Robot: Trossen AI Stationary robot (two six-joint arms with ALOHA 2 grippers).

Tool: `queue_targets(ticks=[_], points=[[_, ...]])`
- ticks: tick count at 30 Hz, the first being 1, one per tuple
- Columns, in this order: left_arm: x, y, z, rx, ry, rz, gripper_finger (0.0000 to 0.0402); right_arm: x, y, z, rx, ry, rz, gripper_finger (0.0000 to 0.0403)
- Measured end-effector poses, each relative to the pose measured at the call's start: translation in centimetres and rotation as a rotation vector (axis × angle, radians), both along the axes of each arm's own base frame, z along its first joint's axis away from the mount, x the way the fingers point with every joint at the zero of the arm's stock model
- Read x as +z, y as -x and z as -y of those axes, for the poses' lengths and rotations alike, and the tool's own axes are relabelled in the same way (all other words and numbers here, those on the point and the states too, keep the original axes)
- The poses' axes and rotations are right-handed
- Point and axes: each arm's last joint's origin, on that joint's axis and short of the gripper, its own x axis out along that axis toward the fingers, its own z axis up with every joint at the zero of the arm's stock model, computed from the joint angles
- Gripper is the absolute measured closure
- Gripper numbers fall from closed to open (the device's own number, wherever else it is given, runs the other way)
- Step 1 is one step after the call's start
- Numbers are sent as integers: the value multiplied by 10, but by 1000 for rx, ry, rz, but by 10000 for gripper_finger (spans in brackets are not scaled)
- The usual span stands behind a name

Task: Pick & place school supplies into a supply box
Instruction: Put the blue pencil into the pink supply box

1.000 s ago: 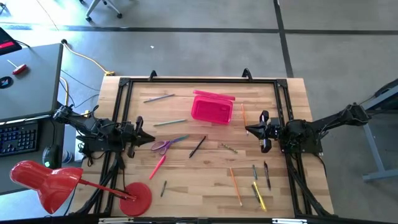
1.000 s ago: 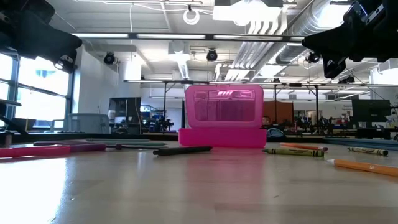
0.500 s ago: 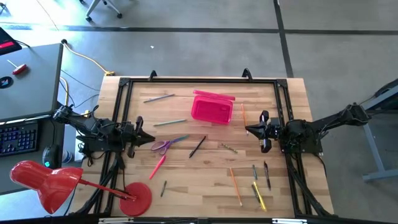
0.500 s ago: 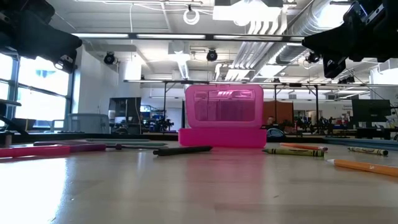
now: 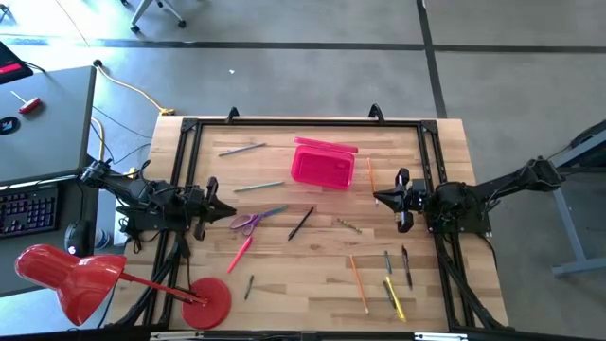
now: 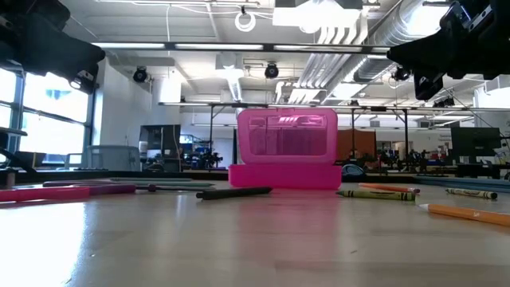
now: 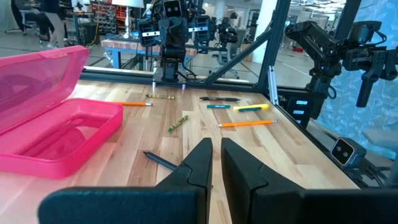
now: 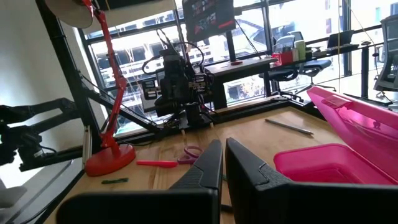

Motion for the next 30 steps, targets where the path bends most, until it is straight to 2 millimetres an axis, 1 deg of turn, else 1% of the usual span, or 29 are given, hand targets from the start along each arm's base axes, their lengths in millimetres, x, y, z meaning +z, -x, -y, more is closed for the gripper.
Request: queue_targets(ticks=[4, 6, 14, 16, 19, 21, 24, 26, 28, 30], points=[[1, 0, 0, 16, -8, 9, 334, 0, 0, 0, 0, 0, 0, 403], [4, -1, -2, 87, -29, 47, 334, 0, 0, 0, 0, 0, 0, 403], [29, 4, -11, 366, -80, 267, 334, 0, 0, 0, 0, 0, 0, 403], [33, 5, -12, 399, -57, 297, 334, 0, 0, 0, 0, 0, 0, 403], [35, 6, -13, 400, 99, 336, 334, 0, 0, 0, 0, 0, 0, 403], [36, 7, -15, 464, 166, 344, 334, 0, 0, 0, 0, 0, 0, 403], [35, 8, -18, 584, 149, 319, 334, 0, 0, 0, -11, 44, -5, 403], [36, 8, -18, 597, 138, 317, 334, 0, 0, 0, -21, 65, -4, 403], [45, 10, -20, 616, 133, 335, 334, 1, 0, 1, -26, 69, -1, 403], [60, 13, -23, 651, 80, 344, 334, 2, 0, 1, -36, 112, 6, 403]])
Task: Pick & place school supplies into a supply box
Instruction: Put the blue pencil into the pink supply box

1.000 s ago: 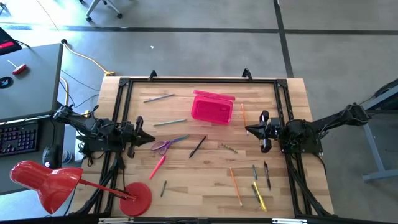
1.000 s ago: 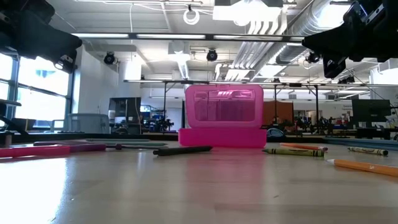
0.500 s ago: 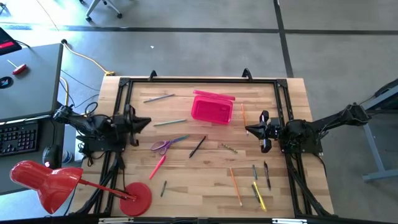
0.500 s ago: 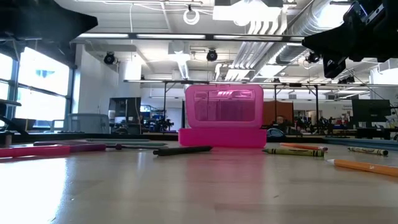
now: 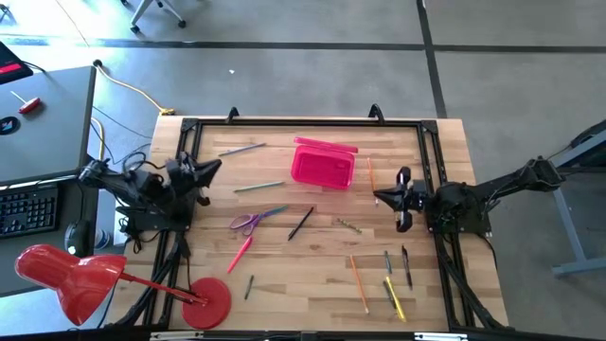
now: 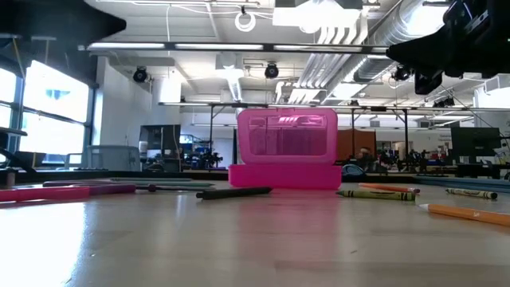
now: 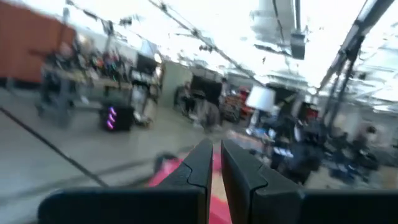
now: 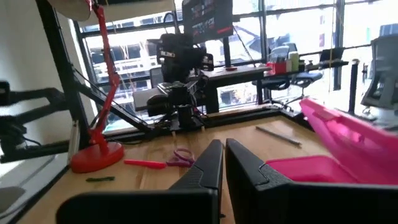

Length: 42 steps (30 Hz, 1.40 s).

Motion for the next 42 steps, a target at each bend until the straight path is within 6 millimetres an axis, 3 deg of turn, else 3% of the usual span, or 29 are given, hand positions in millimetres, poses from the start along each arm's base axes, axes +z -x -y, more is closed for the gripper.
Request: queue_targets(ticks=[5, 10, 17, 20, 23, 26, 30, 35, 42], points=[[33, 0, -6, 114, -111, -154, 334, 8, 2, 3, -120, 183, 40, 403], [61, -10, -13, 163, -155, -244, 334, 13, 3, 3, -134, 213, 82, 403], [79, -39, -33, 138, -232, -401, 334, 16, 4, 3, -169, 354, 88, 403], [93, -49, -47, 56, -272, -409, 334, 19, 5, 5, -216, 475, 93, 403], [111, -55, -70, 129, -269, -438, 334, 23, 6, 7, -258, 525, 117, 403], [115, -57, -99, 163, -214, -520, 334, 24, 6, 9, -277, 527, 123, 403], [97, -54, -140, 65, -87, -577, 334, 24, 6, 12, -296, 535, 109, 403], [54, -49, -187, -51, 49, -667, 334, 23, 5, 15, -326, 532, 91, 403], [-16, -61, -222, -357, 115, -606, 334, 15, 3, 15, -306, 559, 5, 403]])
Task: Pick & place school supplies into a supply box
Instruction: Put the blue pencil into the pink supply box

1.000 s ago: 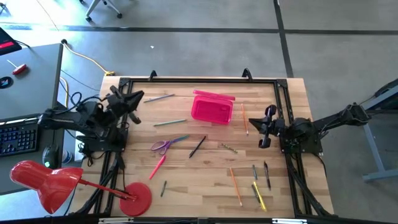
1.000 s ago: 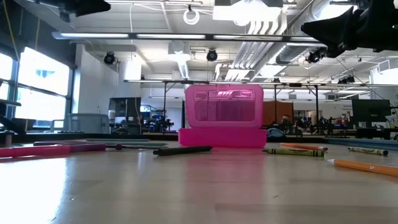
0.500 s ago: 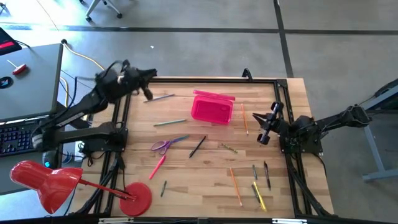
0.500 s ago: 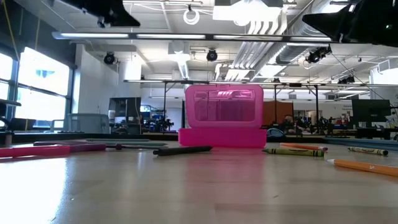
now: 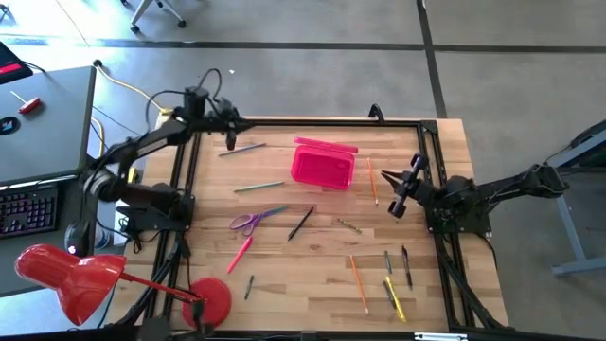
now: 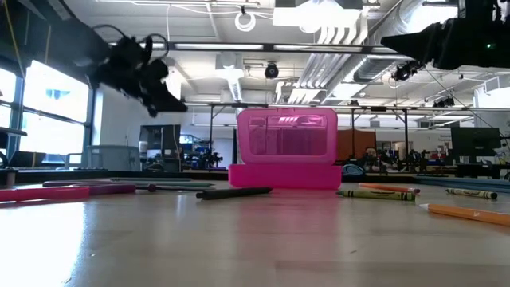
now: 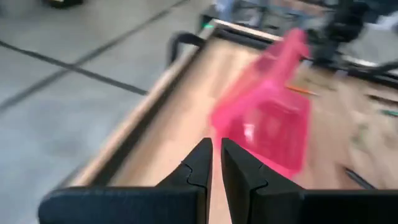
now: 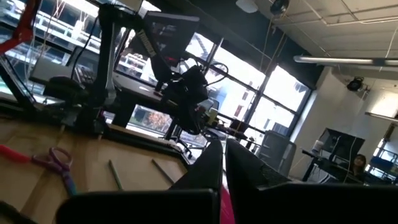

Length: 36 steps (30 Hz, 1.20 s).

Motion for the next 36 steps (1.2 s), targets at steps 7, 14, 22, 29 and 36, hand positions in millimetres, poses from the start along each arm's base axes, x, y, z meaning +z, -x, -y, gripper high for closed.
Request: queue_targets(ticks=[7, 14, 22, 29, 36], points=[[-56, -25, -6, 12, 82, -103, 334, -1, 0, 0, 16, -53, 5, 403], [-70, -33, -5, 143, 77, -220, 334, -1, 0, 0, 34, -120, 29, 403], [-75, -31, -3, 226, 125, -294, 334, -1, 0, 0, 35, -124, 30, 403], [-80, -38, 5, 405, 216, -366, 334, -1, 0, 0, 35, -124, 31, 403], [-60, -61, 13, 425, 103, -657, 334, -1, 0, 0, 34, -117, 29, 403]])
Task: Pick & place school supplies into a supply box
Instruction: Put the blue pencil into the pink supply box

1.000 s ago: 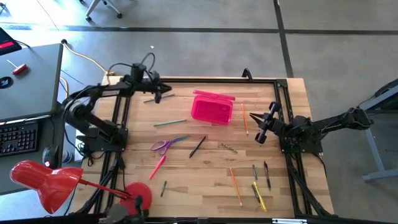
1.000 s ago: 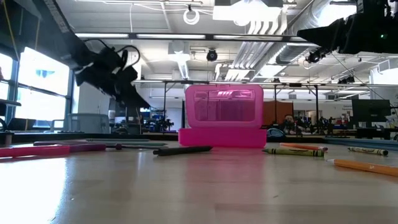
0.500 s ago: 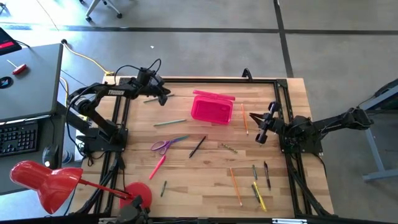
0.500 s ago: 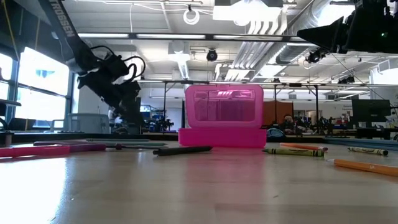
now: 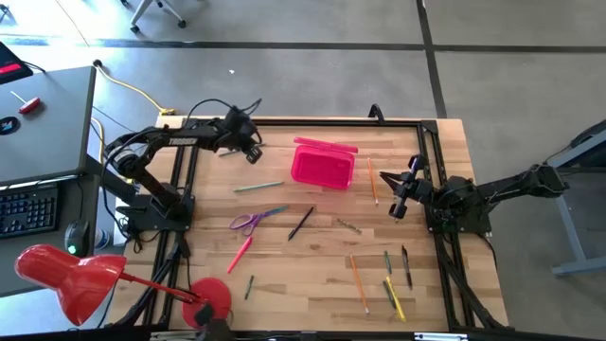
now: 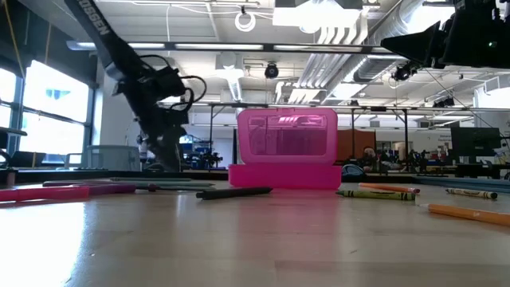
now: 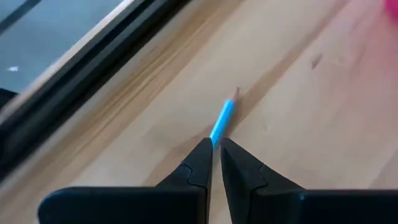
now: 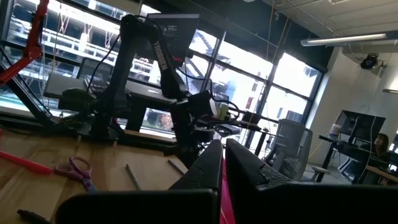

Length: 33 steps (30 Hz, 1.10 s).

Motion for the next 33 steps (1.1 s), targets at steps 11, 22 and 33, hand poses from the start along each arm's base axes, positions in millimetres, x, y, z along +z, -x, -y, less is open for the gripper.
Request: queue_targets(ticks=[11, 22, 33], points=[[34, -11, -16, -112, 90, -164, 334, 0, 0, 0, 0, 1, 0, 403], [-9, -17, -33, -105, 169, -218, 334, 0, 0, 0, 3, 1, 0, 403], [-8, -13, -43, -107, 135, -176, 334, 0, 0, 0, 7, 3, 0, 403]])
